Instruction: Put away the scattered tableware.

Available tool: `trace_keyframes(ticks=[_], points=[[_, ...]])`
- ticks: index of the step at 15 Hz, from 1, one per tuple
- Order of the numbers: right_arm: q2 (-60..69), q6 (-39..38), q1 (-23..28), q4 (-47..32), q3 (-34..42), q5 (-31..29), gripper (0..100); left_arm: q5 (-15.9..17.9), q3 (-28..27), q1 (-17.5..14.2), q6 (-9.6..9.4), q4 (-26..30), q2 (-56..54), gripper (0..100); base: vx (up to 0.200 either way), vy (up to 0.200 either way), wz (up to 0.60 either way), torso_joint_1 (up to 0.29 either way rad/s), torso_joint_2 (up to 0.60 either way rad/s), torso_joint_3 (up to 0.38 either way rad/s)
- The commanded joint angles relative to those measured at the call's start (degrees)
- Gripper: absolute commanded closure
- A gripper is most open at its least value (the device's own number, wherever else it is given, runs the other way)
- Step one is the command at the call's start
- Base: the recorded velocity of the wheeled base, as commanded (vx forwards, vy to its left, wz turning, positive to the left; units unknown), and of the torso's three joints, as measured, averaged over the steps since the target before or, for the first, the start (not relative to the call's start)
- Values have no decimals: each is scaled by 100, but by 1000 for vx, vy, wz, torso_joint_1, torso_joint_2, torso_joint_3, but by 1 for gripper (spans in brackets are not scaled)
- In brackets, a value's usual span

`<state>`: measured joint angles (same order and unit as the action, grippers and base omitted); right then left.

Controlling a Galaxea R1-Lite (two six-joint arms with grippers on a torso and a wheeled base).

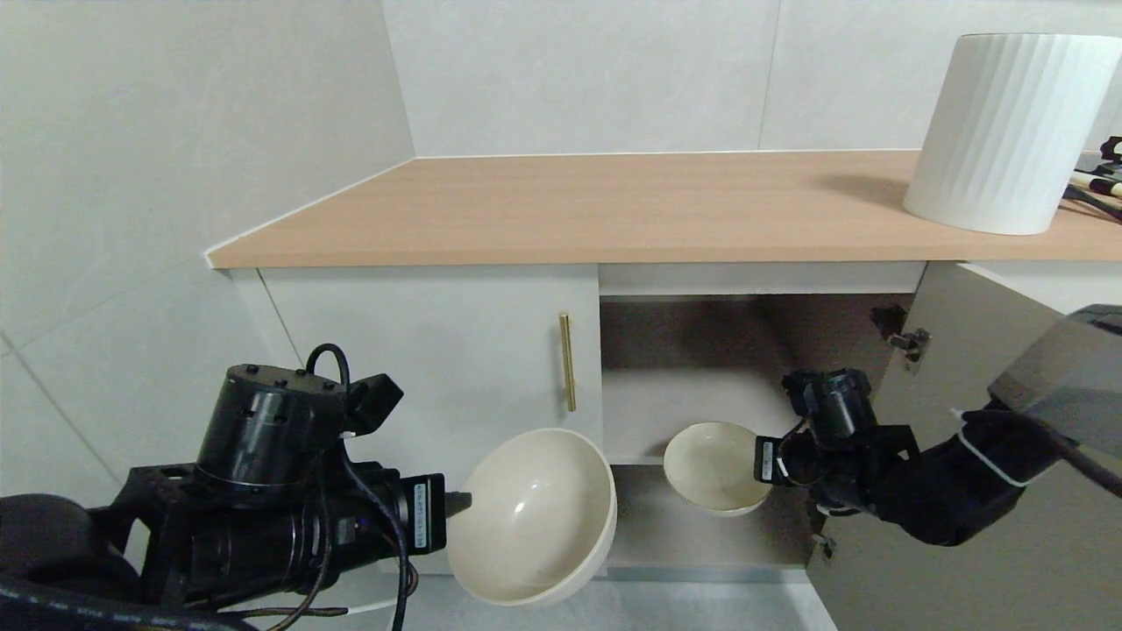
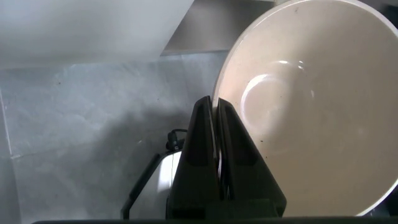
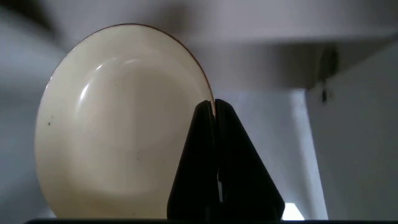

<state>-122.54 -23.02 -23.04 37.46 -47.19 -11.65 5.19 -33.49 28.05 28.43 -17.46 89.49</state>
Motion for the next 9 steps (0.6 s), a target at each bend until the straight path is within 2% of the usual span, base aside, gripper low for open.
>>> trace_keyframes(ticks=[1,7,9], points=[[-851,-1,116,341,-256,-135,100,-1,0,-1,5,-3,25,100,0,0,0,0,0,0],[-1466,-159,344,323,-1143,-144,100,-10,-9,-1,-4,-3,33,100,0,0,0,0,0,0],[-1747,-282,441,59,-1706,-153,100,-18,-9,-1,-4,-3,7,100,0,0,0,0,0,0]])
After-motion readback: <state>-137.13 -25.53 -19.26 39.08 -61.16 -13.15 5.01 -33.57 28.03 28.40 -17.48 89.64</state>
